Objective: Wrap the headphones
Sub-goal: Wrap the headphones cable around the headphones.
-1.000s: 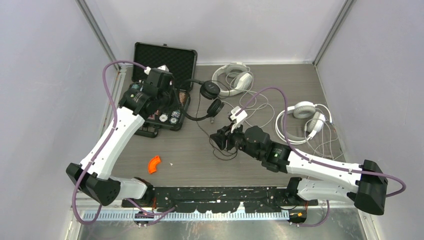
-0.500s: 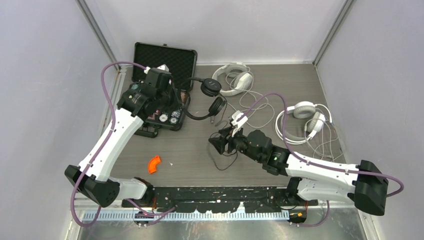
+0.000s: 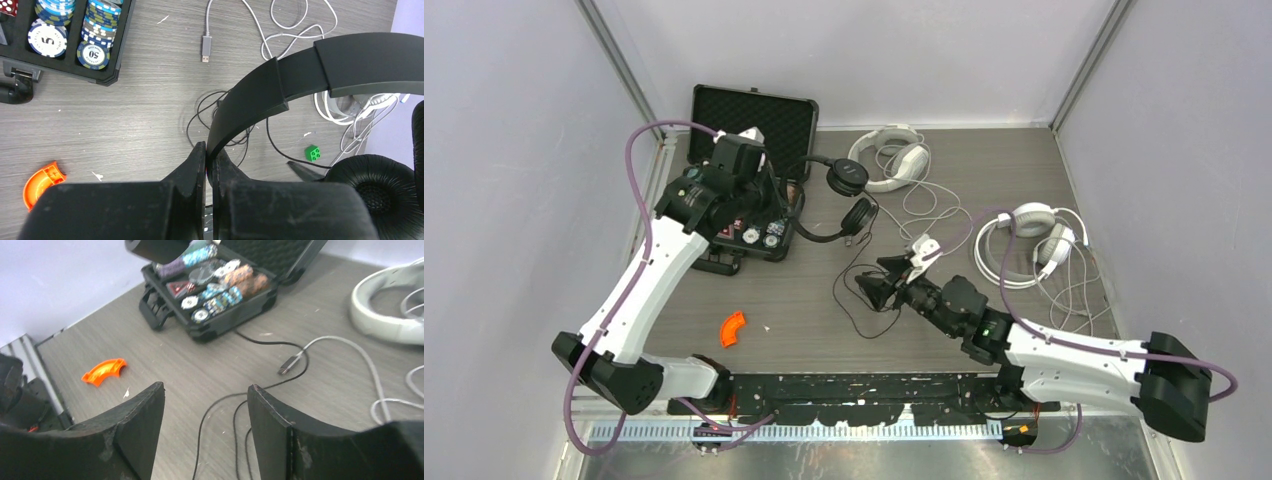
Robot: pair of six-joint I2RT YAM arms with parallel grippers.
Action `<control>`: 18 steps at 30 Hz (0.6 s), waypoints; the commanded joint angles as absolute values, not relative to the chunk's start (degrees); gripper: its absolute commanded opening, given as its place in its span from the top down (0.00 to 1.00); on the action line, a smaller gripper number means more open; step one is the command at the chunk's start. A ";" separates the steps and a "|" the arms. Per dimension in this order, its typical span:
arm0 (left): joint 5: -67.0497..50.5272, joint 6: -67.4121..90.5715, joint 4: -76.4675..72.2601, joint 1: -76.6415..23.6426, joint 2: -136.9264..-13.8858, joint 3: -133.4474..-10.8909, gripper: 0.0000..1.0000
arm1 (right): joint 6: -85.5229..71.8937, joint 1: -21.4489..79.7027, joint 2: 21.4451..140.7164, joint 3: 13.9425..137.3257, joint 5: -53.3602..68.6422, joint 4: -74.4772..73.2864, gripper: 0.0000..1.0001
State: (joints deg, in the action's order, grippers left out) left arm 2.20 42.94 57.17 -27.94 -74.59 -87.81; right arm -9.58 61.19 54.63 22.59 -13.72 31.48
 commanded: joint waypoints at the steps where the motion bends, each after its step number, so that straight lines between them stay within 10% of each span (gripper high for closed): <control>1: 0.28 39.50 57.49 -27.60 -72.67 -92.16 1.00 | -2.00 61.37 50.68 20.95 -20.69 38.83 0.32; 18: -8.97 36.31 63.27 -27.60 -71.90 -96.63 1.00 | 12.40 53.29 57.96 25.25 1.99 39.30 0.25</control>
